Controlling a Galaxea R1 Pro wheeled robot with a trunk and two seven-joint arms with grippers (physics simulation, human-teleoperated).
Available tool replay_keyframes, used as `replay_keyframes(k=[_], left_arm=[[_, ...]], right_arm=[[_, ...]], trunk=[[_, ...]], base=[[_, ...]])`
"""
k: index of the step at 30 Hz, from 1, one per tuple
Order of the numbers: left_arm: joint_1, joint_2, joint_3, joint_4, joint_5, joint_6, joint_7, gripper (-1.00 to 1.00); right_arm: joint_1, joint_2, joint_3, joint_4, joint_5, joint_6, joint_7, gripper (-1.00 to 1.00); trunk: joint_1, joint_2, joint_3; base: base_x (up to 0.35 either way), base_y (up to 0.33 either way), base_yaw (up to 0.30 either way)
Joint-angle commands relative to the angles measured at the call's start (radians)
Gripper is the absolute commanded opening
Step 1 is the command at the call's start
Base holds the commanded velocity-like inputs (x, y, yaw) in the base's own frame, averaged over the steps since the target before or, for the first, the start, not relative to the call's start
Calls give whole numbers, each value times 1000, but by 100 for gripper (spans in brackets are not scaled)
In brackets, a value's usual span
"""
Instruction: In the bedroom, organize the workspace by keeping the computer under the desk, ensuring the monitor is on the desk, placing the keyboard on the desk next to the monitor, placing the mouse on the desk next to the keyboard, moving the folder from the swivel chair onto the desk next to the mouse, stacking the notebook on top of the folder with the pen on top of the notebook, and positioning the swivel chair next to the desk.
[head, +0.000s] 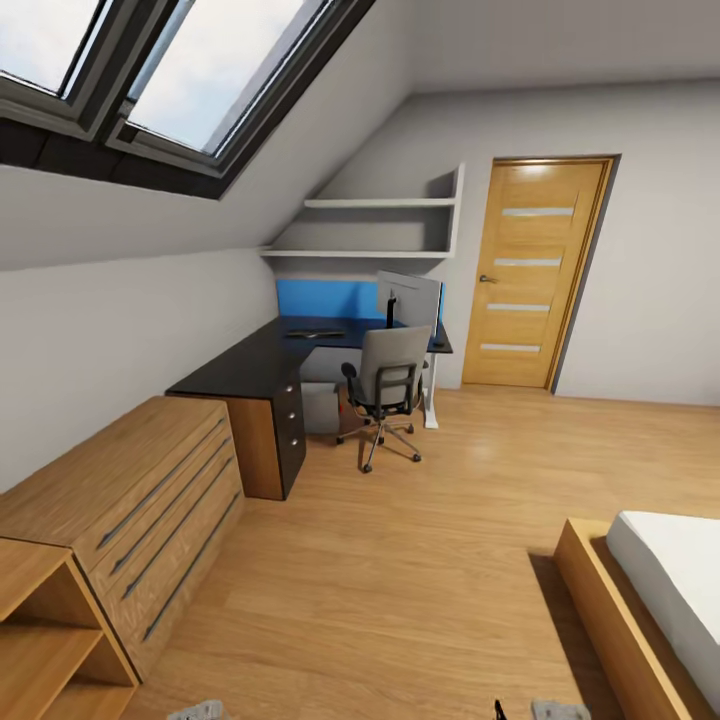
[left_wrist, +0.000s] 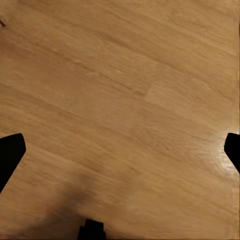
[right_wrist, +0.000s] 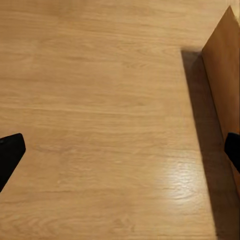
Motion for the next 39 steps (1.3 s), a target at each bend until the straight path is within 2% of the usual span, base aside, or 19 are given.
replay_keyframes(k=[1, 2, 4, 8, 11, 12, 14, 15, 21, 33, 39], left_arm=[[-2, 1, 4, 0, 28, 0, -2, 100], [-3, 4, 8, 2, 55, -1, -4, 100], [-5, 15, 12, 4, 83, -2, -6, 100], [-6, 22, 4, 18, 93, -21, -6, 100], [-6, 23, -5, 37, 91, -90, -5, 100], [-6, 23, -7, 56, 91, -142, -3, 100], [-6, 23, -9, 79, 90, -199, -1, 100], [-6, 22, -10, 102, 89, -254, 0, 100], [-6, 8, -13, 153, 89, -400, 2, 100], [-6, 4, -33, 182, 89, -413, 3, 100], [-6, -12, -35, 184, 89, -413, 4, 100]], right_arm=[[-11, -1, -1, 3, -2, -3, -8, 100], [-30, -3, -1, 8, -3, -3, -18, 100], [-53, -2, -4, 23, -7, -4, -29, 100], [-65, 8, -10, 88, -26, -20, -34, 100], [-68, 13, -13, 121, -30, -64, -34, 100], [-68, 15, -14, 132, -31, -93, -35, 100], [-69, 15, -15, 144, -32, -116, -36, 100], [-69, 15, -16, 159, -32, -131, -36, 100], [-69, 11, -16, 211, -33, -163, -33, 100], [-70, 17, -9, 217, -25, -203, -39, 100], [-70, 18, -11, 215, -30, -240, -40, 100]], trunk=[[-4, 6, 2], [-8, 13, 5], [-15, 27, 11], [-23, 41, 18], [-23, 41, 18], [-23, 41, 18], [-23, 41, 18], [-23, 41, 18], [-23, 41, 18], [-23, 41, 18], [-23, 41, 17]], base=[[0, 0, 0], [0, 0, 0], [0, 0, 0], [0, 0, 0], [0, 0, 0], [0, 0, 0], [0, 0, 0], [0, 0, 0], [46, 0, 0], [308, 0, 0], [332, 0, 0]])
